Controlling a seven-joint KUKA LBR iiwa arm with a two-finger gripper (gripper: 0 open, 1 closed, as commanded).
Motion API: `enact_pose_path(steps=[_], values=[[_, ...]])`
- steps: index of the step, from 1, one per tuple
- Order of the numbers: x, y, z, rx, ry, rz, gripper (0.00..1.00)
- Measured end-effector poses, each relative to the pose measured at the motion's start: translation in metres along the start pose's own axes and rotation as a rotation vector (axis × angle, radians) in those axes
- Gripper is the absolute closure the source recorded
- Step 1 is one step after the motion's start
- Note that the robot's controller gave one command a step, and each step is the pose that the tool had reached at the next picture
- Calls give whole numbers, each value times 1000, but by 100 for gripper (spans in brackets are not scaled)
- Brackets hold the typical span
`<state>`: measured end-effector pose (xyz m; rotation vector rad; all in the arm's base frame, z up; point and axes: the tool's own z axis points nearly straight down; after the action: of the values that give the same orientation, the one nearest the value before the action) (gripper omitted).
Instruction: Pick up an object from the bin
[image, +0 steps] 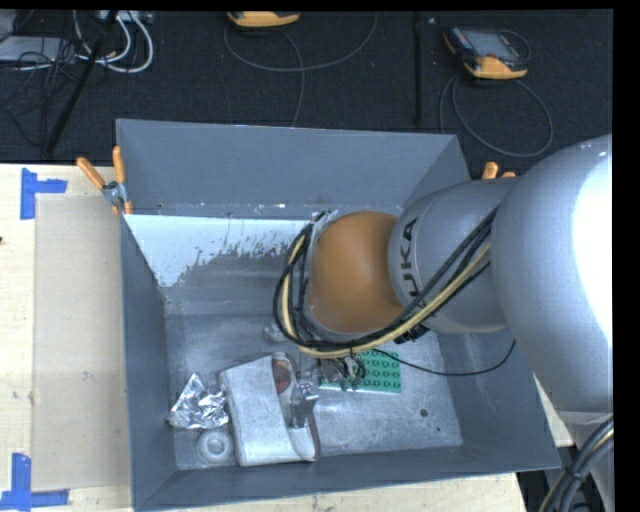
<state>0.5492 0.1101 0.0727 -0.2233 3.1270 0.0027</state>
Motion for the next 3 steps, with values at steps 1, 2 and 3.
enact_pose_path(steps=[1,2,3], values=[[-4,0,-5,-1,-14,1,100],[0,0,0,0,0,2,0],[-4,0,-5,-1,-14,3,100]])
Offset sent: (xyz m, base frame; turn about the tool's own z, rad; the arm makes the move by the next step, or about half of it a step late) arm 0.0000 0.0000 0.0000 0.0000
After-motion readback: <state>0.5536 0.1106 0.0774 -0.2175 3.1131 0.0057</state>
